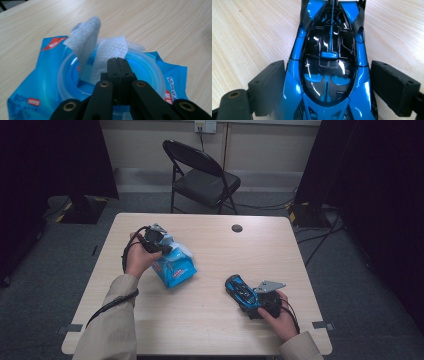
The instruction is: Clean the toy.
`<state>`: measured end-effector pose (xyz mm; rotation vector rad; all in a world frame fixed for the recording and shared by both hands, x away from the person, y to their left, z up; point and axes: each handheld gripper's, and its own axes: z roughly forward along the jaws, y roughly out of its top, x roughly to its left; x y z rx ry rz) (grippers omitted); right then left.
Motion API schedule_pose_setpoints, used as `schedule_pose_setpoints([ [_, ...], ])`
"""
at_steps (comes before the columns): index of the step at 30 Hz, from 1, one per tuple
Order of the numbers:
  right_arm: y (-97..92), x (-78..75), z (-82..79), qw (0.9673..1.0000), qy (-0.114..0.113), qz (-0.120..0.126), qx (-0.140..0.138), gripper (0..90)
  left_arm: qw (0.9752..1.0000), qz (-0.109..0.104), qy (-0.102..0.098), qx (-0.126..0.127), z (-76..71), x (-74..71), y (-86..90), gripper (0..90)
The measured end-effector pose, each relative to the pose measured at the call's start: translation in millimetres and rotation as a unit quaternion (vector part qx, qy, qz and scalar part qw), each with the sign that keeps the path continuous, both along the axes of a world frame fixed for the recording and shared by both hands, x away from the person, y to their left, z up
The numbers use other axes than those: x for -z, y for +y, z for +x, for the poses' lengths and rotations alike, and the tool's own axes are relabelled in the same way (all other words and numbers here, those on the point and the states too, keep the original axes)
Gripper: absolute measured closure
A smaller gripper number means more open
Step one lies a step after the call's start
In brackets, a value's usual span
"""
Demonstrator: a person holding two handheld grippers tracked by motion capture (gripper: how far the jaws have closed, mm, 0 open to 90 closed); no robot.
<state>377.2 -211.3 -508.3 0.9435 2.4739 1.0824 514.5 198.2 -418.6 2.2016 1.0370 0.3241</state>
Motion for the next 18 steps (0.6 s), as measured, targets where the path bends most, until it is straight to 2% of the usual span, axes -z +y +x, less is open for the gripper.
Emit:
schedule_pose_setpoints([
  [1, 0.0, 0.0, 0.0, 1.0, 0.0, 0.0, 0.0, 13.8, 1.0, -0.008, 0.0, -0.005, -0.4, -1.6, 1.8, 90.0],
  [4, 0.0, 0.0, 0.0, 1.0, 0.0, 0.0, 0.0, 13.8, 0.9999, -0.01, 0.002, -0.005, -1.1, -4.8, 2.9, 90.0],
  [5, 0.0, 0.0, 0.0, 1.0, 0.0, 0.0, 0.0, 13.8, 0.9998, -0.017, 0.003, -0.005, -1.9, -7.3, 2.8, 90.0],
  [13, 0.0, 0.0, 0.0, 1.0, 0.0, 0.0, 0.0, 13.8, 0.9997, -0.018, 0.018, 0.002, -4.6, -21.5, 5.6, 90.0],
  [18, 0.0, 0.0, 0.0, 1.0, -0.001, 0.0, 0.0, 13.8, 0.9997, -0.02, 0.016, -0.003, -5.3, -33.2, 5.5, 90.0],
])
